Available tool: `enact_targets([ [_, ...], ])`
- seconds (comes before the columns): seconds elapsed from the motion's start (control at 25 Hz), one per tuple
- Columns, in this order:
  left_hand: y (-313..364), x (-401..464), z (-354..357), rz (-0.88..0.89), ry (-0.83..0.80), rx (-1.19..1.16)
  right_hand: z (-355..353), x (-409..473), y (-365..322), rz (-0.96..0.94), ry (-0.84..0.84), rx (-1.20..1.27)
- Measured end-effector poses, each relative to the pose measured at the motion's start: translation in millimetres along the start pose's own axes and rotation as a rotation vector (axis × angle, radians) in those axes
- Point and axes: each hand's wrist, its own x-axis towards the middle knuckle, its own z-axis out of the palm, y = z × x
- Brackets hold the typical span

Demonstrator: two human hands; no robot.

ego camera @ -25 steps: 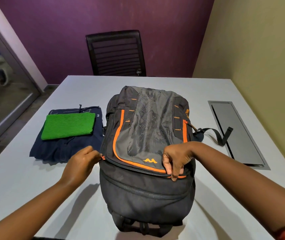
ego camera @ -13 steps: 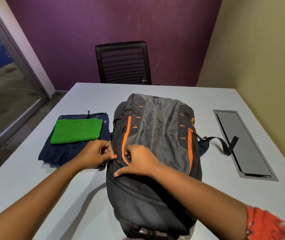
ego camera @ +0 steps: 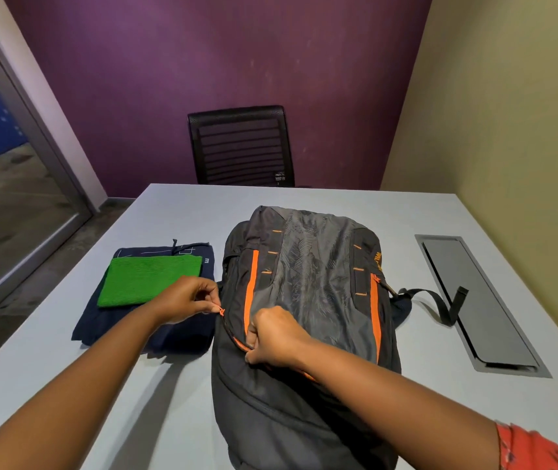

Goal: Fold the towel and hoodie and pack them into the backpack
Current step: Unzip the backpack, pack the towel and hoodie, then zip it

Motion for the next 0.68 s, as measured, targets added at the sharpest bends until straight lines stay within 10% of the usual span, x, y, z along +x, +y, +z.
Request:
enact_targets([
  [0.68, -25, 97, 0, -0.157, 0.197, 0.115, -16, 15, 27, 0.078, -0.349, 0.273],
])
